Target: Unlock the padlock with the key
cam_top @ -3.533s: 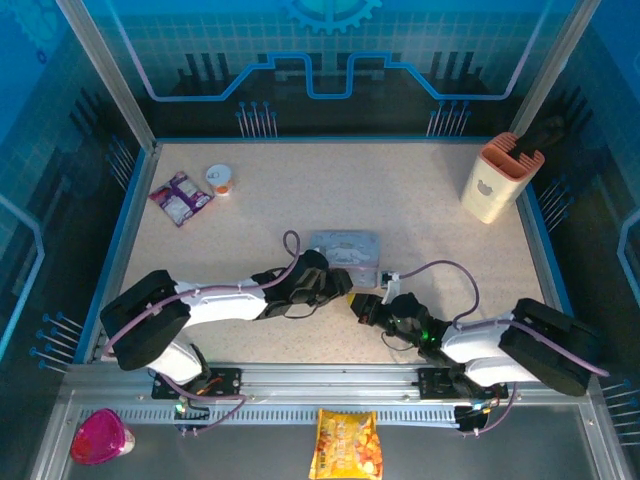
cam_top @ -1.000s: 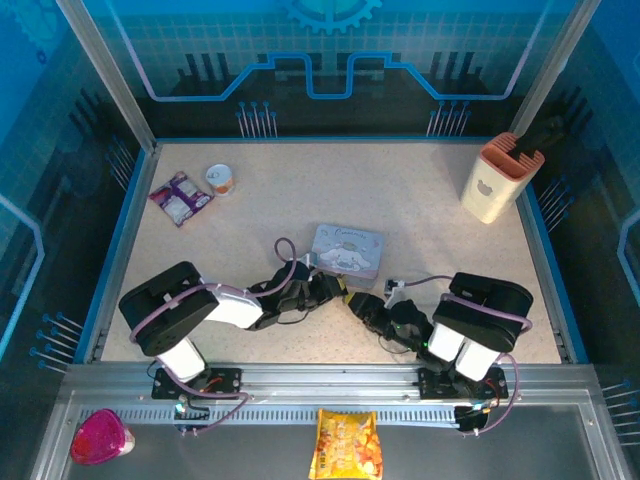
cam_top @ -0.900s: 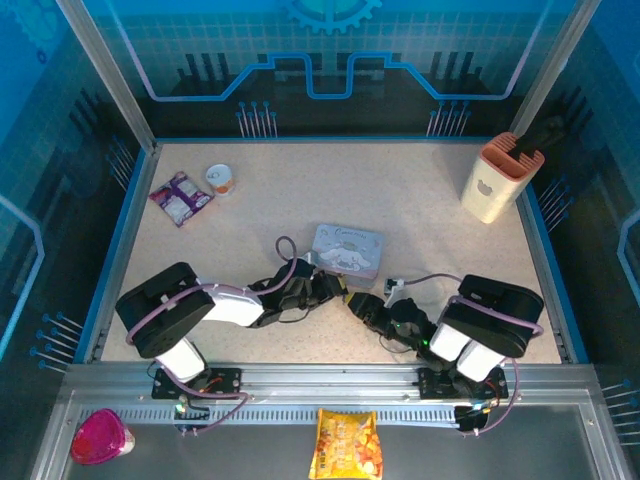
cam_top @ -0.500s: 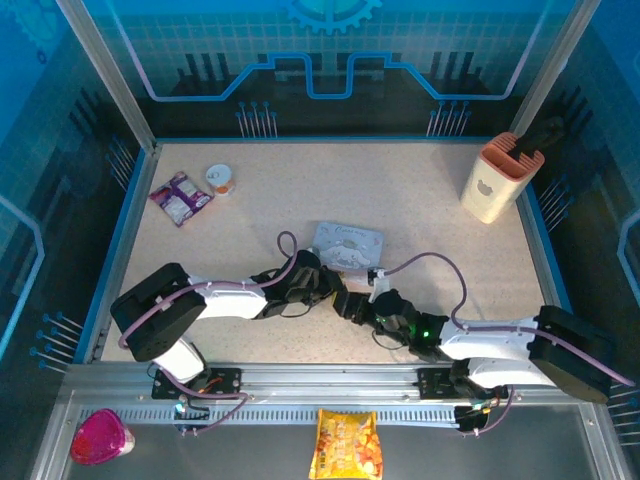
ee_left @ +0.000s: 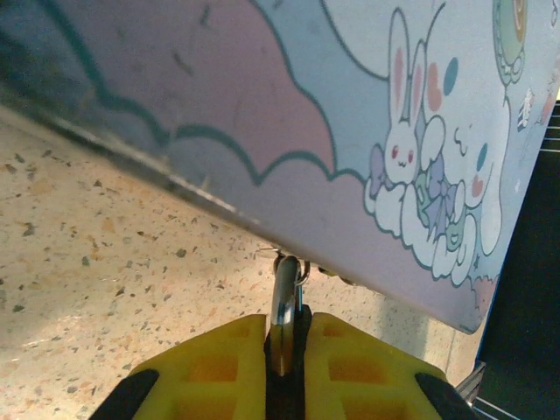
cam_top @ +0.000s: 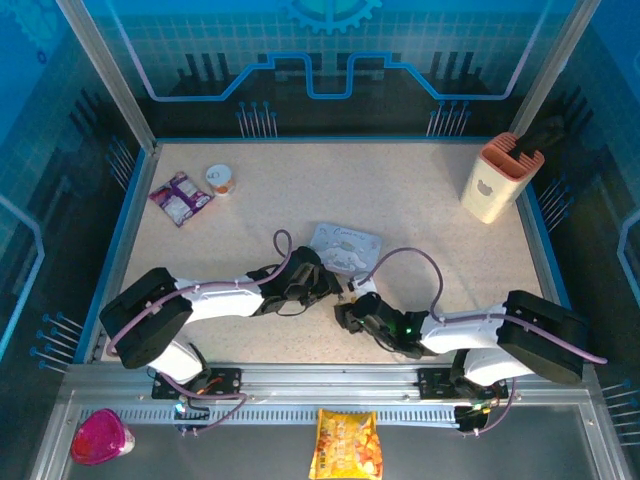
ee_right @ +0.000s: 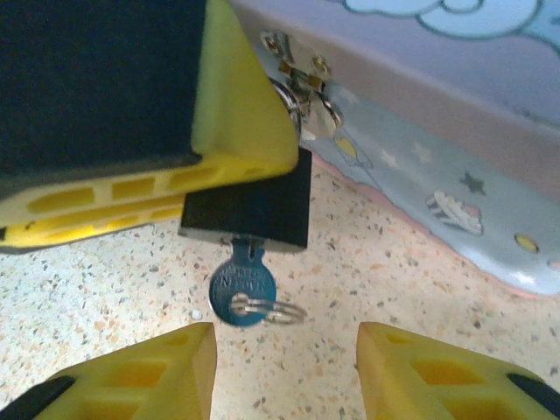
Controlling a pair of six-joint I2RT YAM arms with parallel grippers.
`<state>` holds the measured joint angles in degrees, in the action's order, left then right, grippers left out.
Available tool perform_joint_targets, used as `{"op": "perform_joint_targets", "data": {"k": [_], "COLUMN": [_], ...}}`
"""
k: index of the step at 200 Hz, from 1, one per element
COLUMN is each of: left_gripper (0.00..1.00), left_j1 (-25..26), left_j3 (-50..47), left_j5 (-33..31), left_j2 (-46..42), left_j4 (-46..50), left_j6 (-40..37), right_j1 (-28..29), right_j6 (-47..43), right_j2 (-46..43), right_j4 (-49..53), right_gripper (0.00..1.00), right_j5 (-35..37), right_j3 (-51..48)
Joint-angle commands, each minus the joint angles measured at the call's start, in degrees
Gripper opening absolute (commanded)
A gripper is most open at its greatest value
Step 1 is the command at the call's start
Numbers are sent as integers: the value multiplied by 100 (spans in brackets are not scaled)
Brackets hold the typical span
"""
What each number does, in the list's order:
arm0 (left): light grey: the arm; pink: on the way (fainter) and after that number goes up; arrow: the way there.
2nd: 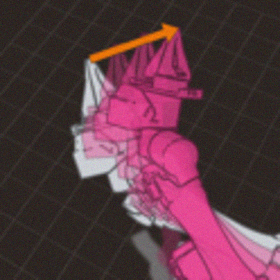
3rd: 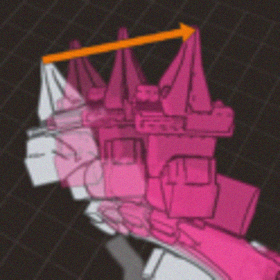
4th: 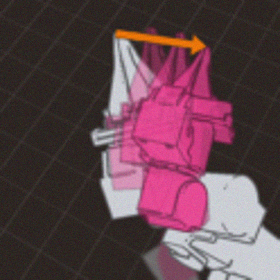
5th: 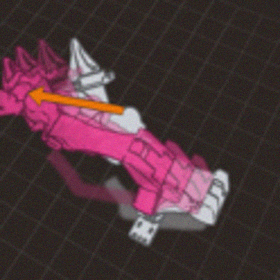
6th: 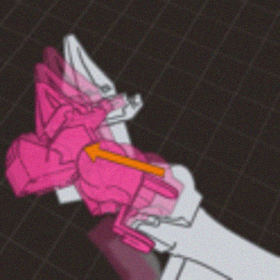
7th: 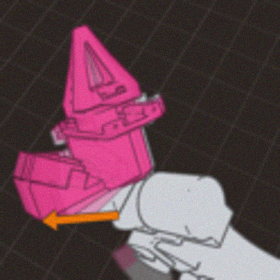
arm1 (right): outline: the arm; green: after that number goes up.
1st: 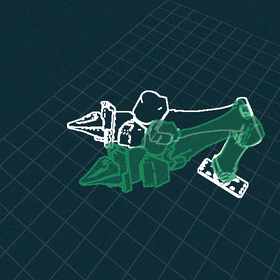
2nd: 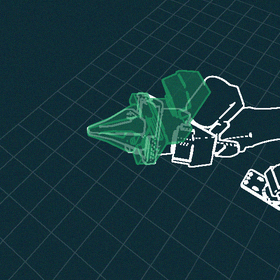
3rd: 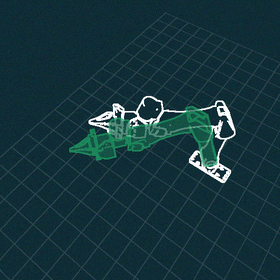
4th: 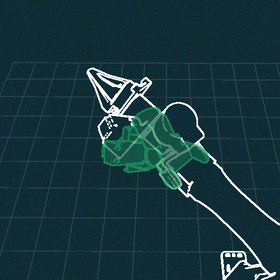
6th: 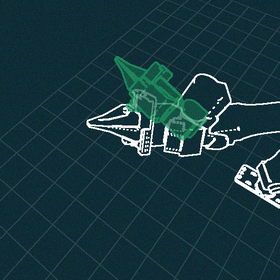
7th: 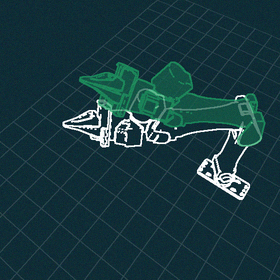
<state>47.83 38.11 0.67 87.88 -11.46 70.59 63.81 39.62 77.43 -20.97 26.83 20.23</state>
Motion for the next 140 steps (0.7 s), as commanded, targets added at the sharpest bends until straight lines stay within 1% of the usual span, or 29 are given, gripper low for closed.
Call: {"op": "perform_joint_targets", "data": {"k": [1,32,79,83,140], "left_gripper": [6,6,7,7,7], "left_j1": [5,2,7,7,33], "left_j3": [188,178,154,148,153], "left_j5": [-30,-19,-6,-5,31], "left_j2": [-210,-242,-310,-313,-318], "left_j4": [133,164,184,177,154], "left_j6": [43,9,6,2,8], "right_j1": [126,211,208,211,211], "right_j6": [-437,-473,-387,-370,-234], "right_j2": [193,411,624,631,619], "right_j4": [32,374,517,672,762], "right_gripper": [44,41,25,23,9], "right_j5": [254,496,608,615,655], "right_j3": [293,605,806,820,904]}}
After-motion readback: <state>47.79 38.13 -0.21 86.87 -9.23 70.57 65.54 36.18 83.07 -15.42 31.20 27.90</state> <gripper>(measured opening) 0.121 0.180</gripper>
